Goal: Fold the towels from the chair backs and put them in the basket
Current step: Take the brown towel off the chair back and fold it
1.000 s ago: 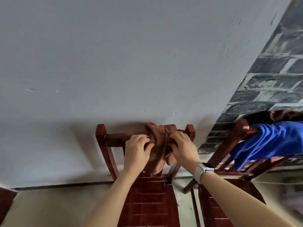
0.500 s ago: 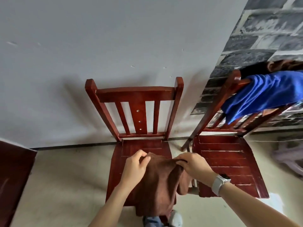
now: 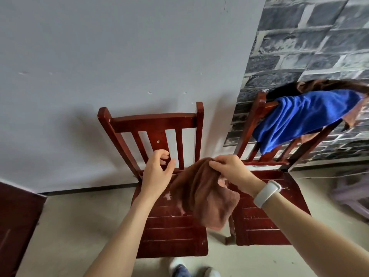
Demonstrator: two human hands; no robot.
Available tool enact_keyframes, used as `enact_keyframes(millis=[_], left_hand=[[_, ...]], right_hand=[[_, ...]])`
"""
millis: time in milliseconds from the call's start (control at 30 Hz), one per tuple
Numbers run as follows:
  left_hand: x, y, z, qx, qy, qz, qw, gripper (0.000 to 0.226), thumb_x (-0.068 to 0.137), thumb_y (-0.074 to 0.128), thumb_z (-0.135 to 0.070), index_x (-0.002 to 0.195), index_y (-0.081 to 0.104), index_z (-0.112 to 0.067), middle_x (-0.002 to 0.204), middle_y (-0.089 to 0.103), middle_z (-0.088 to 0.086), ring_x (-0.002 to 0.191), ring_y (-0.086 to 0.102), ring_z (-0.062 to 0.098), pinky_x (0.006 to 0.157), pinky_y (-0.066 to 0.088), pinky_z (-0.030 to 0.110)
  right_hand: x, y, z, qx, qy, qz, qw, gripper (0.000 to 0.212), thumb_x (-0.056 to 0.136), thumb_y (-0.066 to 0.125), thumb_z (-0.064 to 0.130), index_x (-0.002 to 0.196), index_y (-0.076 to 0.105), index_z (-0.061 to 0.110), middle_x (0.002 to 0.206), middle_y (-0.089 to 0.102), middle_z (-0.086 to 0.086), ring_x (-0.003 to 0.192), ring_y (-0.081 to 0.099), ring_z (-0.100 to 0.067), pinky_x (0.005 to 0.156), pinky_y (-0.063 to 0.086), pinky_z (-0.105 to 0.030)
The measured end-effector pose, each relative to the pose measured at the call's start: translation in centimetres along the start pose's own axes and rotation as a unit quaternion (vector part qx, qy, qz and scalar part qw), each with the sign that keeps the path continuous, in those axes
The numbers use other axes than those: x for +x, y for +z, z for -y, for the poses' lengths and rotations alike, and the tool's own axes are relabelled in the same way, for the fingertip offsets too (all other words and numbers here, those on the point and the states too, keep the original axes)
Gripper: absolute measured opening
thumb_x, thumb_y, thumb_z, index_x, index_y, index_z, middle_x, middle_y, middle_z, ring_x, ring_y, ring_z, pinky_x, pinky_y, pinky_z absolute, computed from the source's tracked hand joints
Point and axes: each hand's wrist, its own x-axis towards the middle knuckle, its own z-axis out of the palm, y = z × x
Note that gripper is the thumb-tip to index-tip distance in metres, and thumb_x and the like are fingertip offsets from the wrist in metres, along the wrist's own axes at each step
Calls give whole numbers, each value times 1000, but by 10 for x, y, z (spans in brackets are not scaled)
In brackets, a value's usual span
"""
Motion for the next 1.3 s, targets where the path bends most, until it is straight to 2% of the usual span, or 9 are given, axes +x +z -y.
enact_keyframes(millis=[200, 333, 500, 700, 800, 867, 1033, 1133, 1300], left_hand=[[-38, 10, -10, -114, -37, 258, 959, 28, 74, 64, -55, 97, 57, -40, 97, 62, -22, 88, 58, -10, 68, 43, 5], [-36, 24, -19, -74, 17, 143, 987, 10, 89, 56, -25, 98, 58, -23, 87, 63, -12, 79, 58, -3, 65, 43, 4], [-6, 0, -44, -54, 94, 12, 994, 6, 96, 42, -18, 97, 47, -20, 78, 52, -15, 72, 54, -6, 63, 40, 1], [16, -13, -80, -63, 134, 23, 989, 10, 98, 37, -18, 96, 46, -24, 80, 54, -14, 75, 55, -7, 63, 40, 6], [21, -23, -92, -74, 152, 32, 985, 12, 97, 38, -17, 98, 47, -25, 84, 55, -17, 82, 55, -9, 68, 41, 6], [22, -32, -96, -85, 157, 24, 984, 15, 96, 39, -15, 97, 47, -27, 86, 55, -18, 83, 53, -13, 71, 38, 2], [20, -57, -80, -53, 132, -19, 990, 15, 97, 39, -16, 95, 47, -28, 82, 55, -19, 79, 53, -16, 67, 37, 0], [16, -69, -62, -11, 94, -45, 995, 12, 97, 35, -21, 100, 46, -26, 81, 51, -22, 77, 52, -16, 62, 36, 1], [12, -72, -61, -85, 85, -60, 991, 14, 98, 34, -17, 96, 45, -26, 79, 51, -14, 71, 52, -11, 64, 38, 5]], right_hand=[[4, -1, 27, 180, 74, -73, 978, 11, 91, 54, 17, 89, 61, 8, 95, 65, -16, 92, 64, -26, 83, 55, -37], [5, -8, 32, 306, 66, -89, 946, 11, 92, 52, 14, 85, 60, 9, 87, 68, -13, 84, 69, -23, 76, 57, -33], [4, -16, -1, 342, 41, -84, 935, 17, 94, 46, 9, 104, 58, 14, 102, 65, -11, 96, 64, -21, 78, 53, -28], [-10, 25, -64, 120, 100, 11, 988, 26, 87, 54, 4, 113, 58, 7, 104, 64, -6, 90, 58, -15, 69, 46, -19], [-6, 46, -65, 83, 73, 61, 992, 50, 88, 57, 11, 134, 40, 10, 121, 55, -6, 106, 54, -16, 76, 44, -13], [0, 55, -57, 93, 26, 68, 993, 52, 87, 56, 9, 136, 37, 13, 113, 55, 3, 103, 55, -12, 79, 44, -12], [17, 67, -36, 17, -53, 17, 998, 12, 92, 48, 15, 89, 58, 10, 86, 62, -8, 85, 59, -22, 81, 48, -36], [24, 63, -34, -4, -24, 41, 999, 24, 93, 43, 17, 90, 58, -2, 91, 66, -20, 84, 62, -32, 77, 50, -40], [21, 78, -36, -3, 116, 196, 974, 46, 94, 44, 40, 114, 56, 1, 101, 60, -13, 93, 57, -23, 77, 44, -32]])
